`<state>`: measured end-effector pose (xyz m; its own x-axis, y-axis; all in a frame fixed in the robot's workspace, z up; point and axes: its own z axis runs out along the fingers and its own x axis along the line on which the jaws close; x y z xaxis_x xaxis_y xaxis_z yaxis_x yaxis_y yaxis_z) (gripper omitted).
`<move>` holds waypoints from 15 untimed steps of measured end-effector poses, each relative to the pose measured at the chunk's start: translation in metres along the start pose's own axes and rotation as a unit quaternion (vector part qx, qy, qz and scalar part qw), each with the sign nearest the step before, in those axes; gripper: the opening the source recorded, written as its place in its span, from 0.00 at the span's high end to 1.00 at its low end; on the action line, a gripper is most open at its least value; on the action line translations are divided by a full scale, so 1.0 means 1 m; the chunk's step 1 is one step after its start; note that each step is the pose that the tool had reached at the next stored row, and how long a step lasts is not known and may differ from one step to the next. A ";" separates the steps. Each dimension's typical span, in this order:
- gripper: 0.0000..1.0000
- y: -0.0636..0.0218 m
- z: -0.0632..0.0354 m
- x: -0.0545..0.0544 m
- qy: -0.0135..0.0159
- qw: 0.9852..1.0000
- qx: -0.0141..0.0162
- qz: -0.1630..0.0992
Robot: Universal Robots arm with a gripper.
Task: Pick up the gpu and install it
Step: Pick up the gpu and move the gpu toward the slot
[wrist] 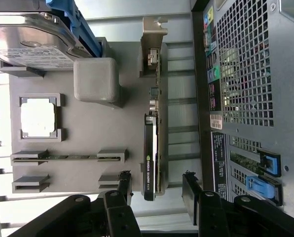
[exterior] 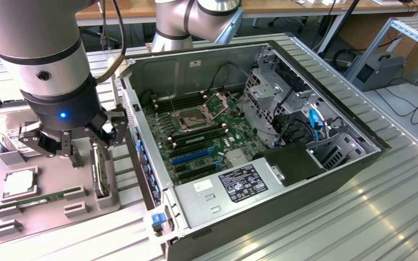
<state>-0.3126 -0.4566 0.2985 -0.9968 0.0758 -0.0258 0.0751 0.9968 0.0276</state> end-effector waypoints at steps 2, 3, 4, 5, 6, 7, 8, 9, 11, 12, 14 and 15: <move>0.46 0.0000 0.0008 0.000 0.000 1.000 0.000 0.000; 0.46 -0.0001 0.0014 0.000 0.000 1.000 0.000 0.000; 0.46 -0.0001 0.0016 0.000 0.000 1.000 0.000 0.000; 0.46 -0.0001 0.0018 0.000 0.000 1.000 0.000 0.000; 0.46 -0.0001 0.0022 0.000 0.000 1.000 0.000 0.000; 0.46 -0.0001 0.0026 0.000 0.000 1.000 0.000 0.000; 0.46 -0.0001 0.0029 0.000 0.000 1.000 0.000 0.000; 0.46 -0.0001 0.0031 0.000 0.000 1.000 0.000 0.000; 0.46 -0.0001 0.0034 0.000 0.000 1.000 0.000 0.000; 0.46 -0.0001 0.0037 0.000 0.000 1.000 0.000 0.000; 0.46 -0.0001 0.0042 0.000 0.000 1.000 0.000 0.000; 0.46 -0.0001 0.0044 0.000 0.000 1.000 0.000 0.000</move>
<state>-0.3126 -0.4566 0.2941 -0.9968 0.0758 -0.0257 0.0751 0.9968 0.0275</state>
